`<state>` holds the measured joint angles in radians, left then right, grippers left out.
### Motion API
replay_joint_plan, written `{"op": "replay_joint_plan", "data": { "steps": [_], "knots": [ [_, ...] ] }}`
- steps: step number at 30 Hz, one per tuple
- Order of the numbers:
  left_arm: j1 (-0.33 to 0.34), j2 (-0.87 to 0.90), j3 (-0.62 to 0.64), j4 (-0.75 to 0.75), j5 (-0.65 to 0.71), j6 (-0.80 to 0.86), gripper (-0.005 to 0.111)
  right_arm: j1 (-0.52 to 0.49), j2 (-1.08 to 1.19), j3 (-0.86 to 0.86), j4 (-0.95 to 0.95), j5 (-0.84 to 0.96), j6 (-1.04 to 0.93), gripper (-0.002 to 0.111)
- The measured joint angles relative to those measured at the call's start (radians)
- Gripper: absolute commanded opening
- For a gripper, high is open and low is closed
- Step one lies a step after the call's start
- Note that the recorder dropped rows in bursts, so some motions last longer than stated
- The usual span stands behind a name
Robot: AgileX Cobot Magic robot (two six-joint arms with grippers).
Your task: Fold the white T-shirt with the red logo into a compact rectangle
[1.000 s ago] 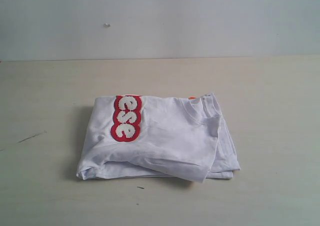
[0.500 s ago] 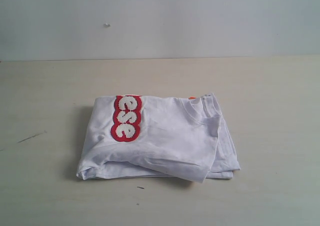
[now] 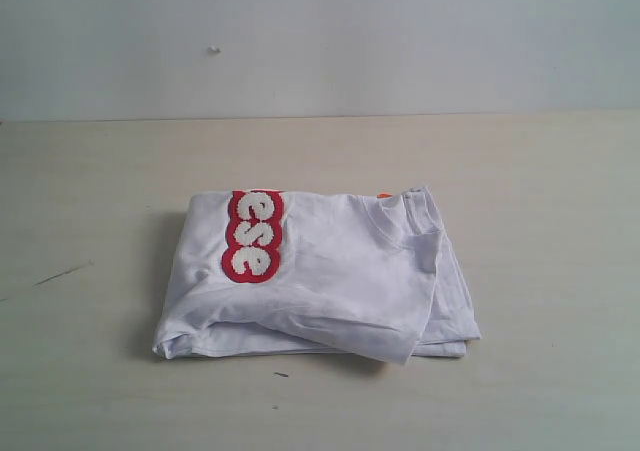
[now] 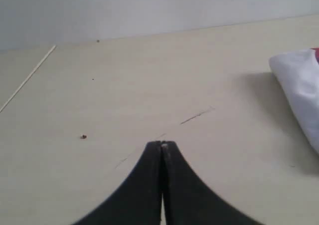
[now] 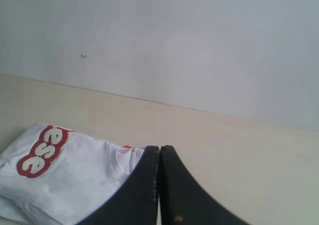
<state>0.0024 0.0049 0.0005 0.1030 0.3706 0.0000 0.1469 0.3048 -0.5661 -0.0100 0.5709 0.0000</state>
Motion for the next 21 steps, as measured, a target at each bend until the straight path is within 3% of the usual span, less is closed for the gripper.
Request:
{"op": "replay_joint_plan", "data": {
  "steps": [14, 21],
  "knots": [
    [0.005, 0.0, 0.0, -0.044, 0.002, -0.055, 0.0, 0.0, 0.0, 0.0, 0.0, 0.0, 0.0, 0.0],
    [0.005, 0.0, 0.0, -0.103, 0.002, 0.035, 0.0, 0.0, 0.0, 0.0, 0.0, 0.0, 0.0, 0.0]
  ]
}}
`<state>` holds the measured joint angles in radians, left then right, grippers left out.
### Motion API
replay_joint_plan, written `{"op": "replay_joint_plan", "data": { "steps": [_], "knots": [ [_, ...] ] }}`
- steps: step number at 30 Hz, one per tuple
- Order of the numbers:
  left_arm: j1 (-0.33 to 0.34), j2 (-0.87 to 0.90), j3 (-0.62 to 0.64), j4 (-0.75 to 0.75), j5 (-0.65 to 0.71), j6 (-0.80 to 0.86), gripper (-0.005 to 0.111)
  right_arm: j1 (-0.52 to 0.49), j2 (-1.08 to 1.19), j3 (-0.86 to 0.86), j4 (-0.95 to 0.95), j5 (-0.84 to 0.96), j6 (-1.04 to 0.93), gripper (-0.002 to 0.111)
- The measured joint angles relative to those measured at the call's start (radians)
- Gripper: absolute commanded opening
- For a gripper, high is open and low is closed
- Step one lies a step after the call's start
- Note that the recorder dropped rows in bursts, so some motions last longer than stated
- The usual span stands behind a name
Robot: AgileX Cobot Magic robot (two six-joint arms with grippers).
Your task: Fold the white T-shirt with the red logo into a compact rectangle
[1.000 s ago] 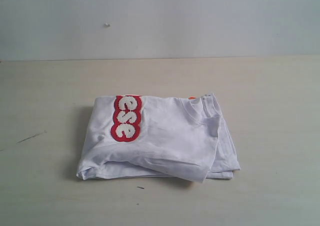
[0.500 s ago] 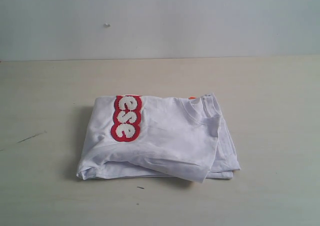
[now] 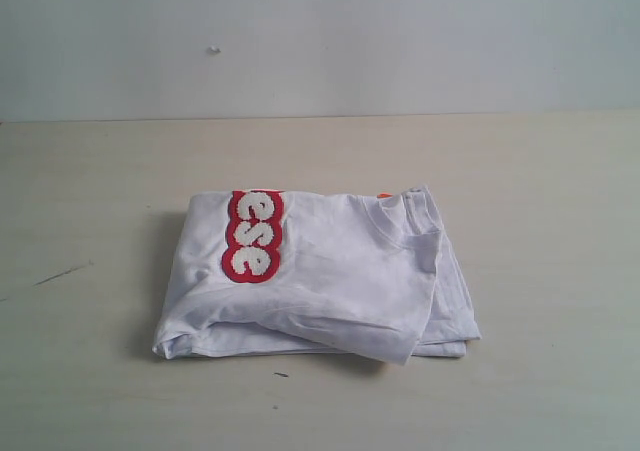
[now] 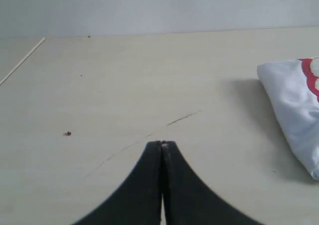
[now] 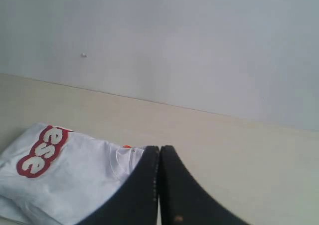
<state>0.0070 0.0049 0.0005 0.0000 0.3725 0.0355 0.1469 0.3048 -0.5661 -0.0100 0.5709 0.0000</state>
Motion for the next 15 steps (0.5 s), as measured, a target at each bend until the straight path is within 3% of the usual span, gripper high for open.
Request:
{"op": "replay_joint_plan", "data": {
  "steps": [15],
  "knots": [
    [0.0, 0.0, 0.0, 0.0, -0.002, -0.06, 0.0, 0.0, 0.0, 0.0, 0.0, 0.0, 0.0, 0.0]
  ]
}}
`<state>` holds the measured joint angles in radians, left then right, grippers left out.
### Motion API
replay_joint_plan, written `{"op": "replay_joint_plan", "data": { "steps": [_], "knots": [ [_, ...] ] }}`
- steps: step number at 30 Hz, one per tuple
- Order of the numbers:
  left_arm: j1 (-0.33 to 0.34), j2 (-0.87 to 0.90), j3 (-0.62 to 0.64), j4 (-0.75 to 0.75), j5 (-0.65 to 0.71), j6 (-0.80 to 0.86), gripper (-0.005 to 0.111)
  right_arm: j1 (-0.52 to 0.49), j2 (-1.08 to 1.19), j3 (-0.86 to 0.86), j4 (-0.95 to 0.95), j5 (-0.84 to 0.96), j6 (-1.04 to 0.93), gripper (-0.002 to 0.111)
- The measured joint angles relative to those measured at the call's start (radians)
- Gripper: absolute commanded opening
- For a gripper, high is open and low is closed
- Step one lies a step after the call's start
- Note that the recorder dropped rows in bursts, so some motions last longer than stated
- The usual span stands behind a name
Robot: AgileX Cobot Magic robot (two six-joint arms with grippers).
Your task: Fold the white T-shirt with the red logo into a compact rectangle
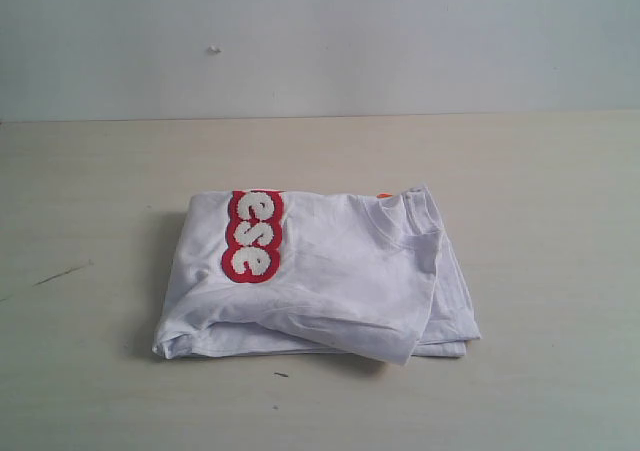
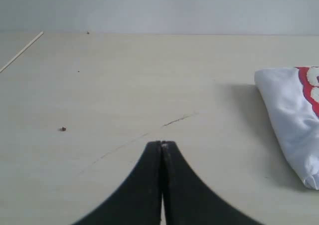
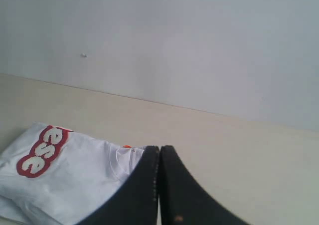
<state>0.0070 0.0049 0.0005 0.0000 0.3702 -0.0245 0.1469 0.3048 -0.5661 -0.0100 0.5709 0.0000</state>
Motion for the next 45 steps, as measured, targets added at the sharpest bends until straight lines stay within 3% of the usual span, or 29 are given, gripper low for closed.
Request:
{"op": "replay_joint_plan", "data": {
  "steps": [22, 28, 33, 41, 45],
  "knots": [
    [0.0, 0.0, 0.0, 0.0, -0.002, -0.005, 0.0, 0.0, -0.005, 0.0, 0.0, 0.0, 0.0, 0.0],
    [0.0, 0.0, 0.0, 0.0, -0.002, -0.005, 0.0, -0.003, -0.163, 0.021, -0.016, -0.014, 0.0, 0.0],
    [0.0, 0.0, 0.0, 0.0, -0.002, -0.005, 0.0, -0.085, -0.295, 0.1, -0.023, -0.058, 0.0, 0.0],
    [0.0, 0.0, 0.0, 0.0, -0.004, -0.005, 0.0, -0.246, -0.302, 0.227, -0.023, -0.087, 0.08, 0.0],
    [0.0, 0.0, 0.0, 0.0, -0.004, -0.005, 0.0, -0.278, -0.302, 0.294, -0.03, -0.126, 0.101, 0.0]
  ]
}}
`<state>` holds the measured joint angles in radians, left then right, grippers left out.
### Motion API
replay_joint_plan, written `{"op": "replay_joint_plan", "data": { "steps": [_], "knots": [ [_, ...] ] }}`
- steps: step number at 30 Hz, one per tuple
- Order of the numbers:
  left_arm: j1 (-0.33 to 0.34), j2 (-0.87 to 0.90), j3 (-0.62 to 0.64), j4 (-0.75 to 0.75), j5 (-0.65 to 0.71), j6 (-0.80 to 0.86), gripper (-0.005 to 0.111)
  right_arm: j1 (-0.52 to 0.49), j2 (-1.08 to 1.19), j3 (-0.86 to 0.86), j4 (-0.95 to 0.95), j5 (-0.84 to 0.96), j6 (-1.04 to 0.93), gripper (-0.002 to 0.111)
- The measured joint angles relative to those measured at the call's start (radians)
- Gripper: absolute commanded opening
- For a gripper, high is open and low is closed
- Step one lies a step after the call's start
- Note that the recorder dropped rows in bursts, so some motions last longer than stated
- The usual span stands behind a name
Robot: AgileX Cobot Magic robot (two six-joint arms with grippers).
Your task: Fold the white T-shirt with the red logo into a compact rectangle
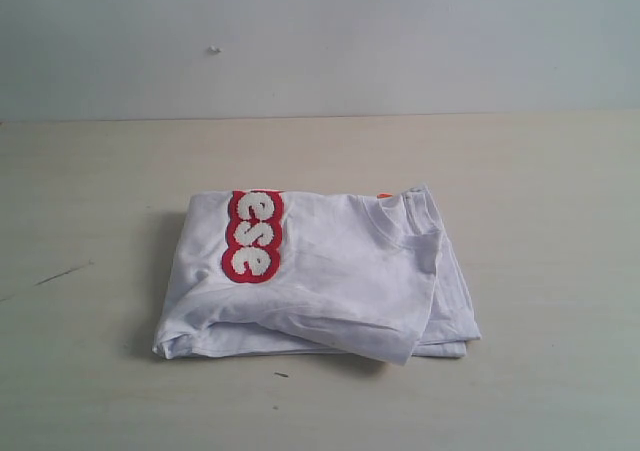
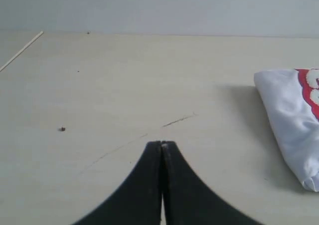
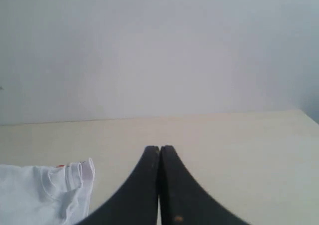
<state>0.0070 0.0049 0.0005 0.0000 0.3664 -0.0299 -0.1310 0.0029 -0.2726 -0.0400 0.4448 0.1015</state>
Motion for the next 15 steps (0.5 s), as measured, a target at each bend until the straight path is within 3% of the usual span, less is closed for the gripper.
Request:
{"op": "replay_joint_plan", "data": {
  "steps": [15],
  "knots": [
    [0.0, 0.0, 0.0, 0.0, 0.0, 0.0, 0.0, -0.003, 0.002, 0.235, -0.06, -0.173, 0.008, 0.0]
  ]
}}
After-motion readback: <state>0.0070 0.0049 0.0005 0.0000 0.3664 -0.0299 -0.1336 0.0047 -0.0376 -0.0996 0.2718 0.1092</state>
